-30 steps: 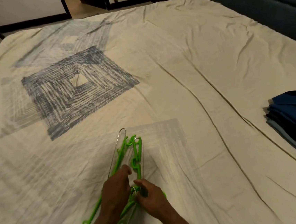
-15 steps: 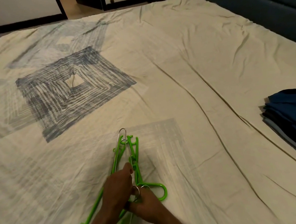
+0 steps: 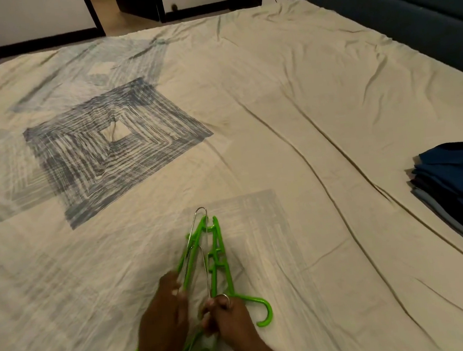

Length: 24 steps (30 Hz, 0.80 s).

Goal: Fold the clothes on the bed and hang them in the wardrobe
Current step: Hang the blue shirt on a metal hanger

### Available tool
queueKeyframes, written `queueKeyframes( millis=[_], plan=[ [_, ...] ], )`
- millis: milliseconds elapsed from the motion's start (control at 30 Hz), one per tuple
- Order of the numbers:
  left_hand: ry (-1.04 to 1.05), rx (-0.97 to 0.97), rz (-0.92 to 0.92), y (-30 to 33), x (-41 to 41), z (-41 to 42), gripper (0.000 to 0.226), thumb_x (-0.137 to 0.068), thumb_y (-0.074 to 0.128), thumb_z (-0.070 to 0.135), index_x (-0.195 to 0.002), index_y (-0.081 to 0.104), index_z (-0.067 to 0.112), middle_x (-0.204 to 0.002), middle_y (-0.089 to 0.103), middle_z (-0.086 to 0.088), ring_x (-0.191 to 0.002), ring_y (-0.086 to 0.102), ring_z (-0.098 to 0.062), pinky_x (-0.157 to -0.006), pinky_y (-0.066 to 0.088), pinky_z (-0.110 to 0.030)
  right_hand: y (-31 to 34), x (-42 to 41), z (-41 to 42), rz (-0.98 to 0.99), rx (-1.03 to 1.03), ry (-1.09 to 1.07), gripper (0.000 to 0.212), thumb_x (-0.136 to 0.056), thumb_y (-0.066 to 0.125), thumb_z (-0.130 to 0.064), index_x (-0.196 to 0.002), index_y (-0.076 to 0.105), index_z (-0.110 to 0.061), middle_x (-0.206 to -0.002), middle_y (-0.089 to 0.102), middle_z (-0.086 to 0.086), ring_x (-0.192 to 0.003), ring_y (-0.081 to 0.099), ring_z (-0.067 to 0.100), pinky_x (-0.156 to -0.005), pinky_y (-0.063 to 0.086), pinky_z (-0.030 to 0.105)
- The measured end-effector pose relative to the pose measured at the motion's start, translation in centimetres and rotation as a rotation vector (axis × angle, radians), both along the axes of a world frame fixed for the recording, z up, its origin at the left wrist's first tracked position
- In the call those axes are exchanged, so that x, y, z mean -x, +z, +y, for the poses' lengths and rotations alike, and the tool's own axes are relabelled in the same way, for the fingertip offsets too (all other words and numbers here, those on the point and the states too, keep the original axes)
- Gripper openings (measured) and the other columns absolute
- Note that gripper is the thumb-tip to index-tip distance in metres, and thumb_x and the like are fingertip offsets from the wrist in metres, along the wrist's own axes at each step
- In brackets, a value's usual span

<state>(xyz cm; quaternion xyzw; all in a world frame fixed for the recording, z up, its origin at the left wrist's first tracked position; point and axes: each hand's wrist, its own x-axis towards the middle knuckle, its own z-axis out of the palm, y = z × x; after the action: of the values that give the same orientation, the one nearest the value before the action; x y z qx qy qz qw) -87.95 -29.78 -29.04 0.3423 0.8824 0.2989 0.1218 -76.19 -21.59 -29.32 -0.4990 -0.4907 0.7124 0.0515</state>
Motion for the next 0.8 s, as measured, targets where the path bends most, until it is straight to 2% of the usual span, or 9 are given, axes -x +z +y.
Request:
queueKeyframes(
  millis=[133, 233, 300, 467, 533, 633, 700, 733, 800],
  plan=[
    [0.256, 0.221, -0.116, -1.5, -0.4, -4.6, 0.029, -0.09, 0.067, 0.038, -0.115, 0.058, 0.027, -0.101, 0.067, 0.0, -0.098, 0.065, -0.029, -0.08, 0.049, -0.039, 0.2, 0.5, -0.1, 0.056, 0.102, -0.118, 0.033, -0.105, 0.047, -0.015, -0.078, 0.065, -0.01, -0.059, 0.069, 0.002, -0.05, 0.063, 0.01, -0.048, 0.043, 0.019],
    [0.163, 0.427, -0.278, -2.1, -0.5, -6.8, 0.032, -0.091, 0.06, 0.055, -0.114, 0.05, 0.035, -0.104, 0.062, 0.004, -0.103, 0.064, -0.018, -0.08, 0.047, -0.027, 0.3, 0.9, 0.1, 0.081, 0.138, -0.217, 0.032, -0.105, 0.047, -0.016, -0.082, 0.068, -0.007, -0.065, 0.072, 0.007, -0.056, 0.067, 0.011, -0.053, 0.049, 0.021],
    [0.161, 0.435, -0.313, -1.9, -0.2, -7.7, 0.027, -0.091, 0.062, 0.051, -0.109, 0.051, 0.033, -0.102, 0.061, 0.007, -0.092, 0.062, -0.013, -0.072, 0.044, -0.022, 0.2, 1.2, 0.0, 0.088, 0.167, -0.243, 0.03, -0.105, 0.048, -0.018, -0.086, 0.068, -0.007, -0.07, 0.073, 0.008, -0.064, 0.069, 0.014, -0.059, 0.051, 0.024],
    [0.26, 0.289, -0.464, -1.3, 1.5, -9.0, 0.012, -0.093, 0.065, 0.041, -0.1, 0.06, 0.032, -0.093, 0.069, 0.004, -0.083, 0.067, -0.017, -0.075, 0.05, -0.033, 1.0, 1.8, 0.3, 0.23, 0.315, -0.413, 0.024, -0.103, 0.049, -0.016, -0.09, 0.064, -0.002, -0.074, 0.072, 0.018, -0.066, 0.071, 0.022, -0.062, 0.057, 0.03],
    [0.272, 0.201, -0.537, -0.9, 2.3, -9.2, 0.007, -0.094, 0.066, 0.035, -0.093, 0.065, 0.029, -0.079, 0.069, 0.003, -0.073, 0.066, -0.014, -0.07, 0.05, -0.033, 1.5, 2.1, 0.8, 0.298, 0.359, -0.479, 0.022, -0.103, 0.048, -0.013, -0.091, 0.061, 0.0, -0.074, 0.071, 0.02, -0.068, 0.072, 0.025, -0.061, 0.059, 0.03],
    [0.339, 0.035, -0.727, -0.6, 2.8, -9.1, 0.015, -0.096, 0.065, 0.016, -0.081, 0.069, 0.018, -0.061, 0.063, -0.005, -0.054, 0.057, -0.019, -0.052, 0.047, -0.027, 1.8, 2.5, 1.3, 0.341, 0.355, -0.491, 0.022, -0.103, 0.048, -0.016, -0.095, 0.059, 0.002, -0.077, 0.071, 0.022, -0.072, 0.073, 0.027, -0.064, 0.061, 0.031],
    [0.454, -0.112, -0.885, -0.5, 3.1, -9.2, 0.01, -0.097, 0.061, 0.005, -0.093, 0.07, 0.008, -0.058, 0.056, -0.007, -0.054, 0.048, -0.02, -0.047, 0.044, -0.024, 1.7, 2.8, 1.3, 0.339, 0.368, -0.494, 0.024, -0.103, 0.048, -0.018, -0.096, 0.059, 0.001, -0.079, 0.072, 0.022, -0.074, 0.074, 0.028, -0.063, 0.061, 0.032],
    [0.491, -0.189, -0.977, -0.2, 3.0, -8.9, 0.01, -0.095, 0.061, 0.005, -0.103, 0.068, 0.006, -0.06, 0.056, -0.008, -0.057, 0.047, -0.02, -0.053, 0.044, -0.026, 1.7, 2.9, 1.4, 0.34, 0.374, -0.496, 0.024, -0.104, 0.047, -0.019, -0.096, 0.059, 0.001, -0.079, 0.072, 0.022, -0.075, 0.074, 0.029, -0.063, 0.061, 0.032],
    [0.49, -0.278, -1.152, 0.3, 2.8, -8.6, 0.029, -0.088, 0.067, 0.008, -0.116, 0.064, 0.014, -0.075, 0.063, -0.011, -0.066, 0.052, -0.026, -0.065, 0.045, -0.036, 1.6, 3.3, 1.3, 0.341, 0.38, -0.496, 0.025, -0.104, 0.046, -0.019, -0.096, 0.059, 0.0, -0.079, 0.072, 0.022, -0.075, 0.074, 0.029, -0.064, 0.061, 0.032]
  ],
)
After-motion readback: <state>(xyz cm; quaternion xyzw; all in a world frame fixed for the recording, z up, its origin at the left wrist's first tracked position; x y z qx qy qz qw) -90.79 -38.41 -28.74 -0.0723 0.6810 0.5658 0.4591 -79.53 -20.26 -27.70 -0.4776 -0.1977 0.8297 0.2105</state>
